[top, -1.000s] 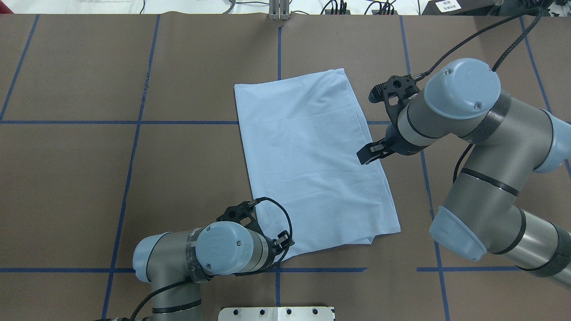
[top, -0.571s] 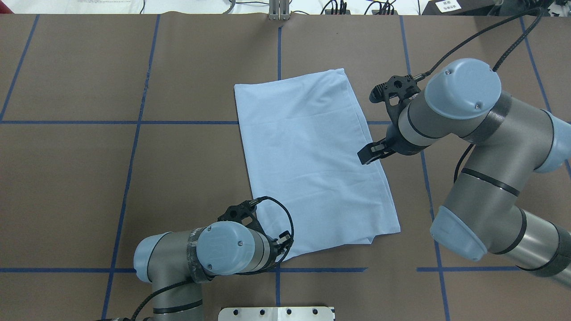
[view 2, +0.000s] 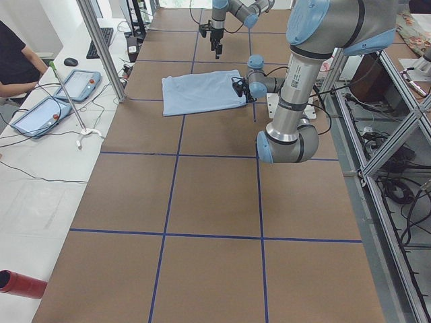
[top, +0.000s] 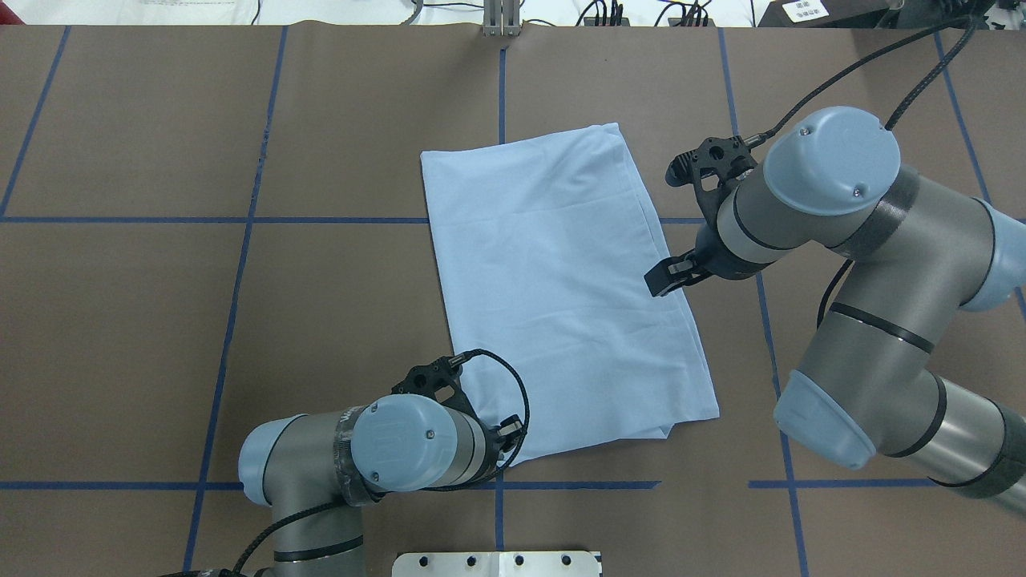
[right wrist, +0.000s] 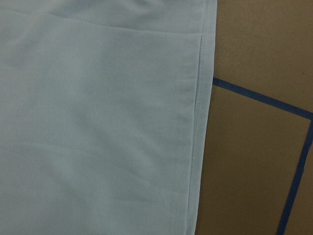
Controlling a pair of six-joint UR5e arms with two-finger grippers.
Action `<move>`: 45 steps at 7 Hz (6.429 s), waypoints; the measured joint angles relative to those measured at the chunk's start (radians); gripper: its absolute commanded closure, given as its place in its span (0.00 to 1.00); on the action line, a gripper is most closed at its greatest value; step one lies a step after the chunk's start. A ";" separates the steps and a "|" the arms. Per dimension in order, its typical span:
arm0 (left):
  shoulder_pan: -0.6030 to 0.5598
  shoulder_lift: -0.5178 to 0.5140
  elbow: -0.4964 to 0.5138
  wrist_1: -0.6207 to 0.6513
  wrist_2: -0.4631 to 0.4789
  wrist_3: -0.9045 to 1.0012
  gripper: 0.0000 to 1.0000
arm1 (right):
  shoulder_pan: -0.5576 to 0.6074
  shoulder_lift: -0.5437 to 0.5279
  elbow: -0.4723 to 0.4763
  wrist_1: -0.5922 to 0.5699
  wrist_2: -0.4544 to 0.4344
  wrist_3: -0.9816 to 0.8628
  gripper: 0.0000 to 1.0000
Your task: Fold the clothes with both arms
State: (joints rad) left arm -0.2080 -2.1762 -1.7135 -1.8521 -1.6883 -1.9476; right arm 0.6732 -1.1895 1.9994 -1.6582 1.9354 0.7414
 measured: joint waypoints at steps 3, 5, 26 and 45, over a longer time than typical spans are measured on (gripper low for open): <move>-0.047 0.039 -0.073 0.062 -0.015 0.118 1.00 | -0.041 0.007 0.003 0.002 0.036 0.199 0.00; -0.055 0.053 -0.138 0.176 -0.028 0.158 1.00 | -0.094 0.012 0.006 0.003 0.039 0.359 0.00; -0.050 0.046 -0.195 0.297 -0.030 0.188 1.00 | -0.433 -0.075 -0.071 0.172 -0.270 1.168 1.00; -0.079 0.102 -0.469 0.573 -0.031 0.295 1.00 | -0.304 -0.035 0.084 0.247 -0.154 1.114 1.00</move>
State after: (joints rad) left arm -0.2874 -2.0743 -2.1824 -1.2789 -1.7189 -1.6525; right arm 0.3692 -1.2246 2.0832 -1.4117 1.7810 1.8553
